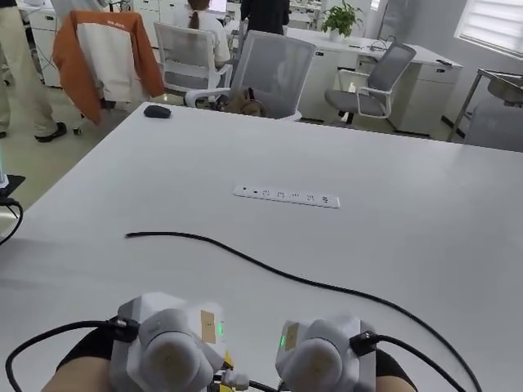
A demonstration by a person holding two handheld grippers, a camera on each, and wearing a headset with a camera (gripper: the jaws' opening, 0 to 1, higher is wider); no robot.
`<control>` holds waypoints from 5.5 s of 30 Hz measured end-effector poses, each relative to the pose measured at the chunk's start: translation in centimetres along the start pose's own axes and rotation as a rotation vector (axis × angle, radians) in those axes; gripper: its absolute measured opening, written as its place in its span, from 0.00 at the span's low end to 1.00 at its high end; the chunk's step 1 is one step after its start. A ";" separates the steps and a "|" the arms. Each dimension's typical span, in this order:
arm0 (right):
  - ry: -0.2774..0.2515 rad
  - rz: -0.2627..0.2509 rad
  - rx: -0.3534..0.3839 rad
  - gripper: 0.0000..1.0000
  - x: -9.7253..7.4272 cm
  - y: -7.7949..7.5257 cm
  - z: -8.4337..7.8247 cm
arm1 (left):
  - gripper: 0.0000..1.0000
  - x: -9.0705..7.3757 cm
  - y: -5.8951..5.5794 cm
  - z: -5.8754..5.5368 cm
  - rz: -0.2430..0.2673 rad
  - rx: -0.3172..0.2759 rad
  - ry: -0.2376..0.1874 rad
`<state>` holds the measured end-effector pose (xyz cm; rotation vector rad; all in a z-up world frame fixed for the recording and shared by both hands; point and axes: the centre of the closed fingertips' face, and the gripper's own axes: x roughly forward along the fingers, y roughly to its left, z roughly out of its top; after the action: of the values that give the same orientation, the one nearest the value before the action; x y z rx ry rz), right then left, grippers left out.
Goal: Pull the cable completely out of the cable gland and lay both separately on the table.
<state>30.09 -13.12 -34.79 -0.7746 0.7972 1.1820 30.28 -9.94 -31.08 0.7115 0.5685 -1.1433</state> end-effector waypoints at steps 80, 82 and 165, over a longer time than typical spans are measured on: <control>-0.014 -0.029 -0.071 0.02 -0.2 -0.2 0.5 | 0.17 -0.1 0.3 -0.3 0.008 -0.013 0.006; 0.004 -0.039 -0.075 0.02 -0.2 -0.3 0.1 | 0.17 -0.2 0.5 -0.4 0.017 -0.013 0.010; -0.102 -0.012 -0.088 0.16 -0.5 0.4 2.5 | 0.17 -0.7 0.7 0.9 0.029 -0.011 -0.052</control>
<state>29.88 -11.19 -33.12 -0.7835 0.6590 1.2428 30.80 -10.08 -29.83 0.6771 0.5183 -1.1276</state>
